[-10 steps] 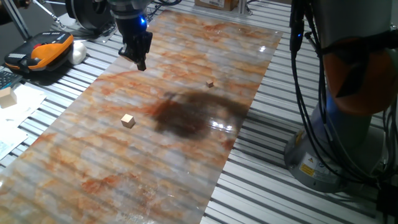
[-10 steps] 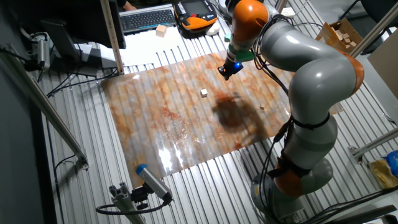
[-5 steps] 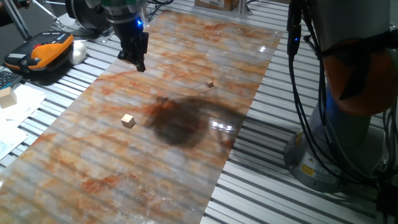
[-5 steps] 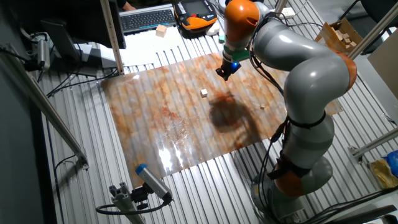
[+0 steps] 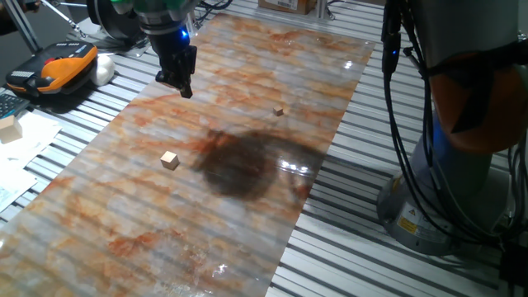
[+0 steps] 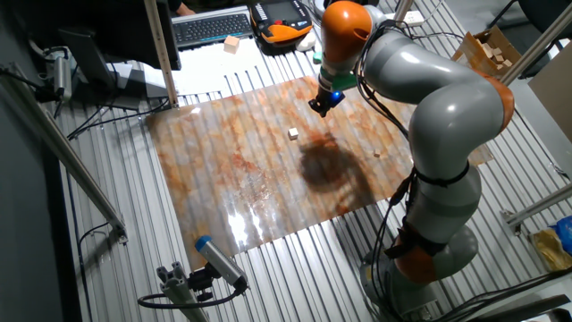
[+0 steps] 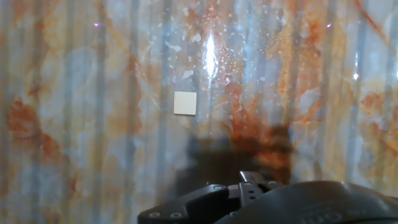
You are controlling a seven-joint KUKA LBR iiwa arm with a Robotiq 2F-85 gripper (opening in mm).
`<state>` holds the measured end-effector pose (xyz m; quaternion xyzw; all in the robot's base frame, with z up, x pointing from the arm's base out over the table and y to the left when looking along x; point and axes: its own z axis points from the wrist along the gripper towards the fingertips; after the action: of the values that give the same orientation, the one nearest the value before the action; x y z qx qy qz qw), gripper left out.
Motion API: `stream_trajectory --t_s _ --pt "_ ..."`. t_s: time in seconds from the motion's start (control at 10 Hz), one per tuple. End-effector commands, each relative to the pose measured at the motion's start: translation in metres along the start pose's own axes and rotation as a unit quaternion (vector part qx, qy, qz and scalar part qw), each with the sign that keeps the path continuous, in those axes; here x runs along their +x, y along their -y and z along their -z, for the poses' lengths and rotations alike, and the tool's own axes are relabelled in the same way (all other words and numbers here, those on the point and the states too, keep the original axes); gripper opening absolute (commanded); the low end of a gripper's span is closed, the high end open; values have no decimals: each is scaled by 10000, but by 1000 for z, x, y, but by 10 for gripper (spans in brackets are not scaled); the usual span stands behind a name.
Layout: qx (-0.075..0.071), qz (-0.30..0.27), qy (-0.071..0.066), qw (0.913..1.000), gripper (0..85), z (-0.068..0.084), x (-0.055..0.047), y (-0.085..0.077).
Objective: Pick up one small block
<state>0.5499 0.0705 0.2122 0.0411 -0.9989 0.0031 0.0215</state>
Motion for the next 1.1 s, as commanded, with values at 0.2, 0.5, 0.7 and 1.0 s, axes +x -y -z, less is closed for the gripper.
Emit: stream_trajectory --t_s 0.2,0.5,0.7,1.0 --pt "97 -94 18 9999 0 -4 5 -10" --pt "159 -87 37 9998 0 -9 4 -11" --pt "98 -78 3 9999 0 -6 7 -15" --pt "166 -93 -10 9998 0 -6 7 -14"
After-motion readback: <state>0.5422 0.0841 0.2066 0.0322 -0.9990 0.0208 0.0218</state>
